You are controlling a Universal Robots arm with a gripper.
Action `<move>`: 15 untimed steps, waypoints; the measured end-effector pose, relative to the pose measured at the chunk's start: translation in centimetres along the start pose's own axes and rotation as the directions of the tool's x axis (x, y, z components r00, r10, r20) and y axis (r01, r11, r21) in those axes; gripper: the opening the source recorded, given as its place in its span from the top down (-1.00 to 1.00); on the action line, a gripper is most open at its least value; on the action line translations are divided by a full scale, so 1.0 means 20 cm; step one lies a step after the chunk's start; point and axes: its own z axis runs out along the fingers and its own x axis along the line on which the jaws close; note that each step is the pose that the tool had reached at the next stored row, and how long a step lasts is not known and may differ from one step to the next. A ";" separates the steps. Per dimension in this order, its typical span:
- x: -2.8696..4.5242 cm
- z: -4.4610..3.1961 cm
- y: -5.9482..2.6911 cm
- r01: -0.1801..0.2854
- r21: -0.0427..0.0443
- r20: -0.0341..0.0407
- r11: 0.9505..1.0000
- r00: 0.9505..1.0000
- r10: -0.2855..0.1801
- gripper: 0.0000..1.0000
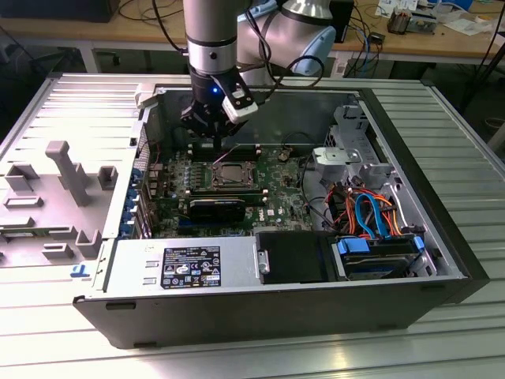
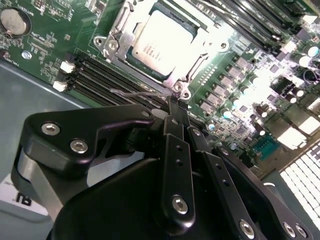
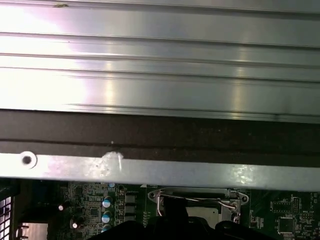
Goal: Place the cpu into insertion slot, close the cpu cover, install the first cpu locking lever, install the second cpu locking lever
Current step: 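Install the first cpu locking lever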
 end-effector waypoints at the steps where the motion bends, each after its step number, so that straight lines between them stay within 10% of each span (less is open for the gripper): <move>1: -0.008 0.005 0.002 0.000 0.000 0.000 1.000 1.000 0.000 0.79; 15: -0.066 0.051 0.029 0.000 0.000 0.000 1.000 1.000 0.000 0.79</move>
